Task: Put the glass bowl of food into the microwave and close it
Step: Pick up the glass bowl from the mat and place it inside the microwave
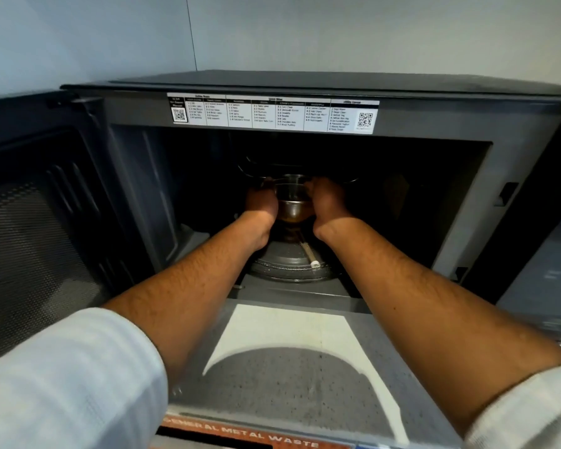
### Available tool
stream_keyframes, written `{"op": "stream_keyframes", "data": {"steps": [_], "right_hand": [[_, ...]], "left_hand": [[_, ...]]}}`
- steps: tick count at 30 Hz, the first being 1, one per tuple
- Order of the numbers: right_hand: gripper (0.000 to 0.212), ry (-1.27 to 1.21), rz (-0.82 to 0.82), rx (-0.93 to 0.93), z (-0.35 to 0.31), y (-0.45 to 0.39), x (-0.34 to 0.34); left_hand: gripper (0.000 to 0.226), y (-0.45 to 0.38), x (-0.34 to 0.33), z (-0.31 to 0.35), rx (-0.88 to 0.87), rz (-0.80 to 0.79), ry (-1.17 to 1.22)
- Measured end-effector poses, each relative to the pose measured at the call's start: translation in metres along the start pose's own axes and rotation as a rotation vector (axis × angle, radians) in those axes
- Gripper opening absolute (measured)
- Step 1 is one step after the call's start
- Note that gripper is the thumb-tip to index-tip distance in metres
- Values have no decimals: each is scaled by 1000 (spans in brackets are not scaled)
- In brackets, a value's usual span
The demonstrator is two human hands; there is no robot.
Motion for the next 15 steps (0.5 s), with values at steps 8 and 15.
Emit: {"op": "stream_keyframes", "data": {"steps": [8, 15], "right_hand": [[34, 136, 5, 58, -2, 18, 15], [26, 311, -45, 216, -10, 55, 41]], "left_hand": [[38, 24, 10, 7, -25, -10, -49], [41, 60, 35, 17, -30, 57, -165]]}}
Point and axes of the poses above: each hand's wrist, its own y-axis away from the middle knuckle, its own x-axis out of the back of the hand, z = x × y, the point moved 5 cm from there along -y, towards the middle knuckle, and after that the axes turned 10 degrees about z, right-handed, at the moved point
